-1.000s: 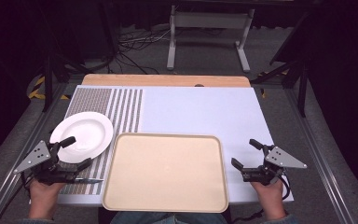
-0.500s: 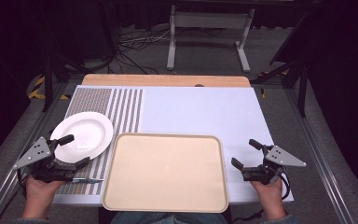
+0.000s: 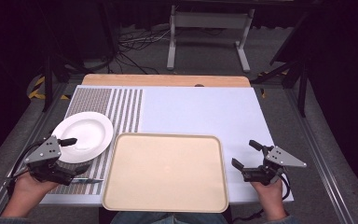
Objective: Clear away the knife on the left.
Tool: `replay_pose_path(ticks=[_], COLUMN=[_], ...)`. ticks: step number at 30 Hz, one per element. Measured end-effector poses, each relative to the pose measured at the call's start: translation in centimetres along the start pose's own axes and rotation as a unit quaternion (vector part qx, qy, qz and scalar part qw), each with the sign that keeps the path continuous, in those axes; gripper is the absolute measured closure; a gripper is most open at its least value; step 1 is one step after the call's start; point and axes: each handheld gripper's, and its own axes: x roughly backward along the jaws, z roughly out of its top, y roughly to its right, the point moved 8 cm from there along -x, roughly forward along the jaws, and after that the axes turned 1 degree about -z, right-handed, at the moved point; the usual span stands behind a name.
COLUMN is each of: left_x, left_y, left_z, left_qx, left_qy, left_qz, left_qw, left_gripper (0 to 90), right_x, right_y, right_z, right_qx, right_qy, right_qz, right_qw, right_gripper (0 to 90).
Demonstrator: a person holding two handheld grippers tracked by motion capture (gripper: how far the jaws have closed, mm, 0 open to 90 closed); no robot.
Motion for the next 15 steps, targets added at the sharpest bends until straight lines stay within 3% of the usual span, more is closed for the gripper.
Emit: replay_pose_path(ticks=[2, 6, 8, 15], left_x=[-0.08, -0.33, -0.36, -0.31], left_y=[0.19, 0.62, 0.68, 0.54], left_z=[-0.15, -0.40, -0.50, -0.96], left_qx=[-0.017, -0.043, -0.046, -0.064], left_qy=[-0.027, -0.076, -0.087, -0.146], left_qz=[-0.002, -0.012, -0.014, -0.027], left_qw=[0.9995, 0.9961, 0.9950, 0.9868], left_gripper=[6.9, 7.7, 7.8, 7.7], right_x=[-0.04, -0.17, -0.21, -0.29], right_y=[-0.03, -0.15, -0.20, -0.34], right_z=[-0.03, -0.13, -0.14, -0.21], right_qx=[0.000, 0.002, 0.002, 0.008], right_qy=[-0.002, -0.007, -0.008, -0.012], right_qz=[0.001, 0.003, 0.003, 0.006], right_qw=[1.0000, 1.0000, 1.0000, 0.9999], right_gripper=[0.5, 0.5, 0.5, 0.5])
